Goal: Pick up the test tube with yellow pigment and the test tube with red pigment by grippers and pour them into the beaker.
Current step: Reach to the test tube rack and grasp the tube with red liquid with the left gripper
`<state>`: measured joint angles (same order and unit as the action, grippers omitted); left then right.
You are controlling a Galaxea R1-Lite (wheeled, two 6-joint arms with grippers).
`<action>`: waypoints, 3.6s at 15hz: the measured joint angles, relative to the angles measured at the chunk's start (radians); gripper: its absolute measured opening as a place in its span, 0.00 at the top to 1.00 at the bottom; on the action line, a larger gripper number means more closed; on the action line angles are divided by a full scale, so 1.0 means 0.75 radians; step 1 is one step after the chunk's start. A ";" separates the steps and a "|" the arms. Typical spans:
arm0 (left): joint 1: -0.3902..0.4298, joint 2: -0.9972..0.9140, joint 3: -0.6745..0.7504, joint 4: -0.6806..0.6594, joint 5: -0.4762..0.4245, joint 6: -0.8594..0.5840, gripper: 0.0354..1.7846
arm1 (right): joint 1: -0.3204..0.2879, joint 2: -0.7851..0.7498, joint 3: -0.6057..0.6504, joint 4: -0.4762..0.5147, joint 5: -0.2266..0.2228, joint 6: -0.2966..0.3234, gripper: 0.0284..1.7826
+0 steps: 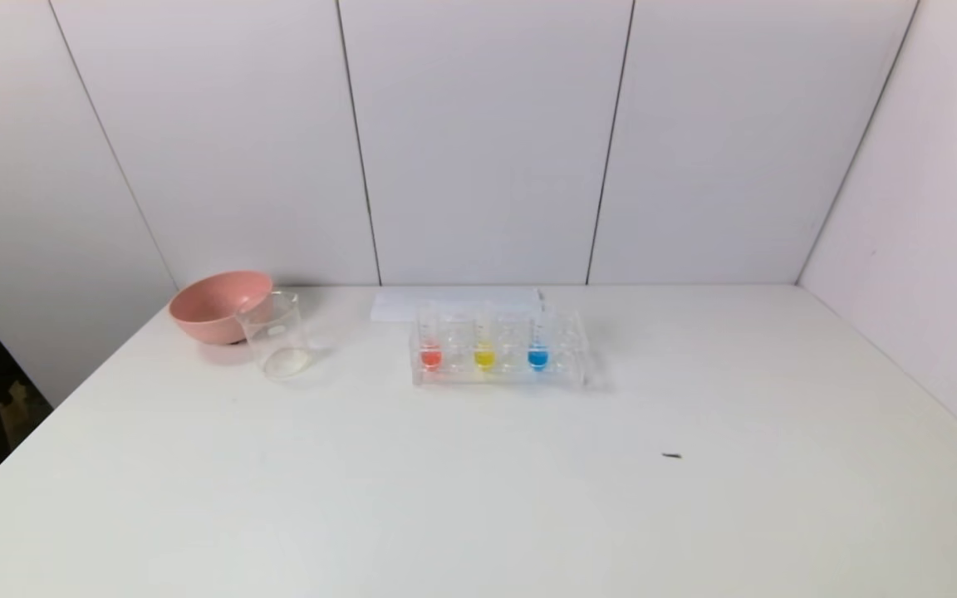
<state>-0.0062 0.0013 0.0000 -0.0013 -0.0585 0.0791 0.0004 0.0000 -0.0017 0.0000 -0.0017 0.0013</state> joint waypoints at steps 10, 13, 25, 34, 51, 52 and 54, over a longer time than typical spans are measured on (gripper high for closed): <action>0.000 0.000 0.000 0.000 0.000 0.000 0.01 | -0.001 0.000 0.000 0.000 0.000 0.001 0.05; 0.001 0.000 0.000 0.000 0.001 -0.002 0.01 | -0.001 0.000 0.000 0.000 0.000 0.001 0.05; 0.001 0.000 0.000 -0.001 0.013 0.002 0.01 | -0.001 0.000 0.000 0.000 0.000 0.000 0.05; 0.000 0.000 0.000 0.002 0.016 -0.009 0.01 | -0.001 0.000 0.000 0.000 0.000 0.000 0.05; 0.000 0.000 -0.068 -0.012 -0.005 0.017 0.01 | -0.001 0.000 0.000 0.000 0.000 0.001 0.05; 0.000 0.000 -0.086 0.001 -0.008 0.018 0.01 | -0.001 0.000 0.000 0.000 0.001 0.001 0.05; 0.000 0.000 -0.122 0.020 -0.021 0.018 0.01 | -0.001 0.000 0.000 0.000 0.000 0.001 0.05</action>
<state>-0.0062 0.0013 -0.0917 0.0134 -0.0740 0.0923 0.0000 0.0000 -0.0017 0.0000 -0.0017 0.0017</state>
